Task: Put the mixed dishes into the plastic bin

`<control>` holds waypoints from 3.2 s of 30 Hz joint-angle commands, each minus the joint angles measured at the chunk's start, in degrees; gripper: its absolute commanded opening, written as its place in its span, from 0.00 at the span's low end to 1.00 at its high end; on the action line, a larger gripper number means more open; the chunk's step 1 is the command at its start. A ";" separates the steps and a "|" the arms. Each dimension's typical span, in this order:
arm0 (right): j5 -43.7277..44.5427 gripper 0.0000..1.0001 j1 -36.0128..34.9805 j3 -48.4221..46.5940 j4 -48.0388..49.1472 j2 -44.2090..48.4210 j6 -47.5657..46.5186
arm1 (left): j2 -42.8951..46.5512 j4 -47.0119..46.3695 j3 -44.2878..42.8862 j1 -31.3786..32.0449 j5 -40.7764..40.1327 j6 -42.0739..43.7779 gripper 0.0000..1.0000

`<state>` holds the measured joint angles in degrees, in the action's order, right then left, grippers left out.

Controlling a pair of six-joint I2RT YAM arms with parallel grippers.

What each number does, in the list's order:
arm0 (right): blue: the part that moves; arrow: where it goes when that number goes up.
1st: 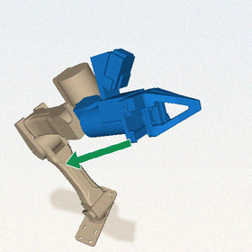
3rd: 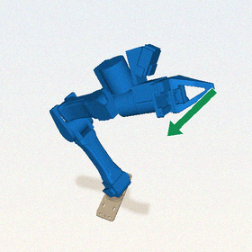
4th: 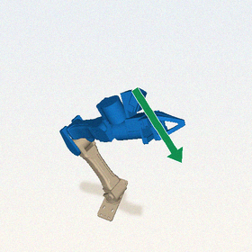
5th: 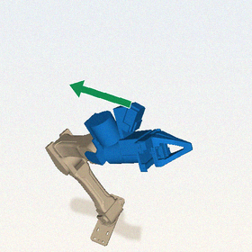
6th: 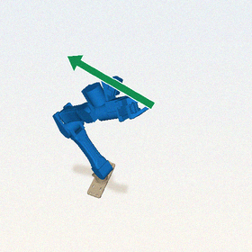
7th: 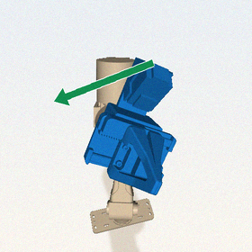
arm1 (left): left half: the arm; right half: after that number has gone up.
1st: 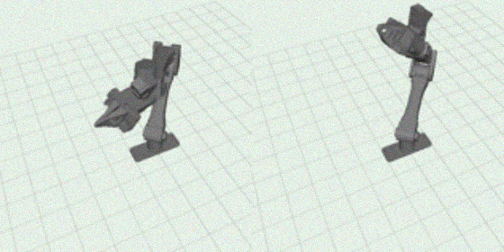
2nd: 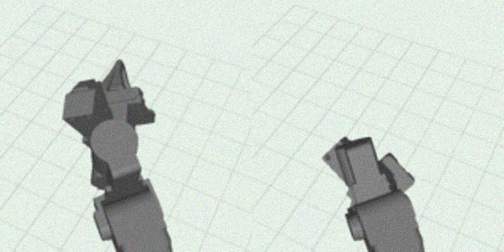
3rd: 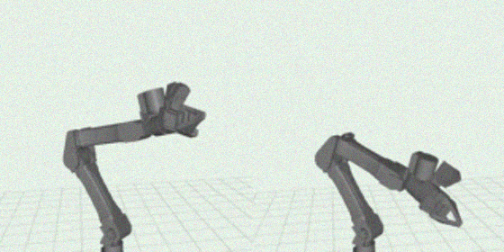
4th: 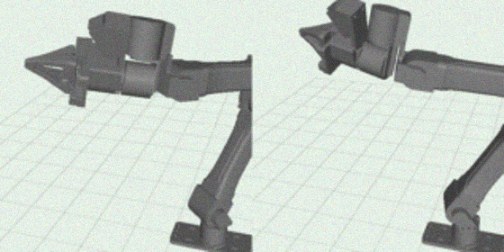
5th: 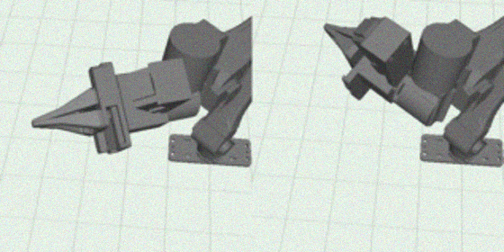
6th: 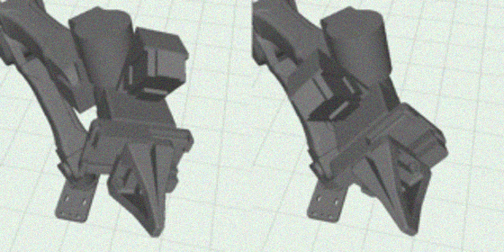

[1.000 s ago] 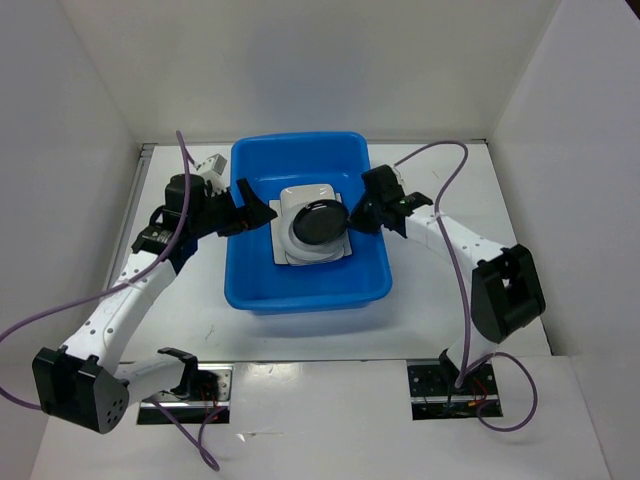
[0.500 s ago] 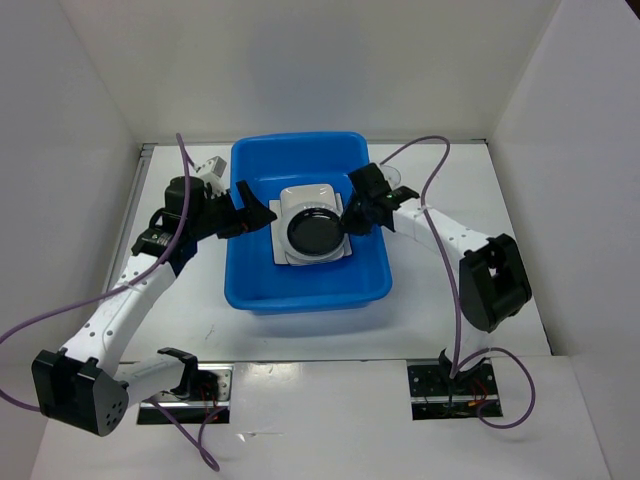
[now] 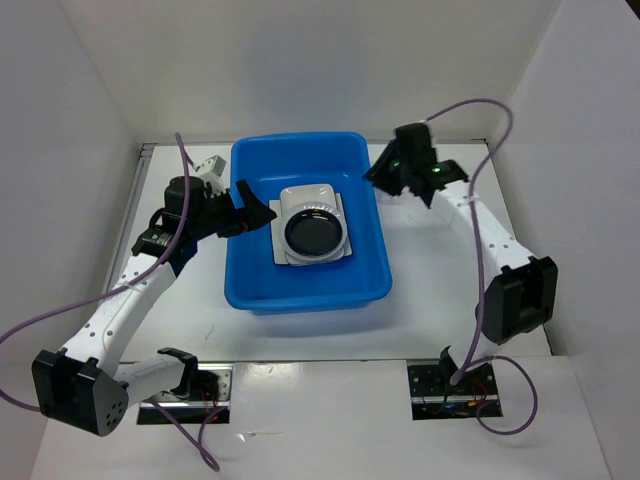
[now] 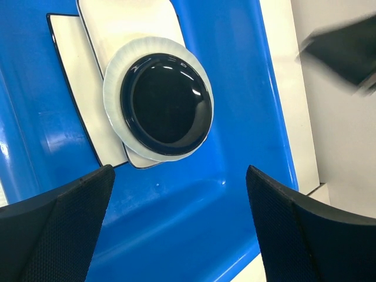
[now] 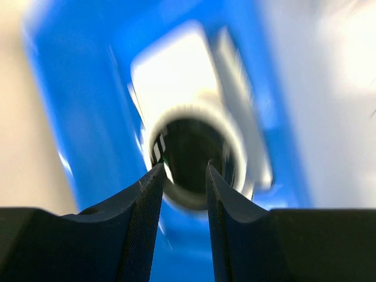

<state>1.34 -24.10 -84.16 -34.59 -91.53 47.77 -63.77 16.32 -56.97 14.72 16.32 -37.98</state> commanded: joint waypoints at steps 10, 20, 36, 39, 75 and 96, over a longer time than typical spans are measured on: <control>2.86 0.40 18.47 -8.92 5.58 -11.82 -3.82 | 0.40 -1.46 -0.33 0.13 -0.94 -0.43 0.99; 6.65 0.38 18.47 -12.08 8.05 -22.46 -2.59 | -1.27 -0.85 -0.86 0.13 -2.08 0.62 0.99; 6.04 0.28 16.80 -15.77 7.17 -30.20 -2.06 | -1.80 -0.85 -0.86 0.13 -3.13 1.15 0.99; 6.56 0.23 16.80 -13.93 7.17 -29.59 -2.67 | -1.80 -0.85 -0.86 0.13 -3.13 1.15 0.99; 21.15 0.00 -4.91 -47.74 -6.88 -33.96 -8.48 | 1.36 -0.67 -0.33 0.13 -3.74 1.15 0.99; 24.06 0.00 -1.48 -83.71 -34.32 -57.80 -8.74 | 1.37 -0.67 0.28 0.13 -4.28 1.15 0.99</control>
<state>23.83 -26.39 -166.60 -67.70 -150.15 38.54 -63.16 17.02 -56.97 14.72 12.21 -37.67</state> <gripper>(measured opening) 0.023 0.990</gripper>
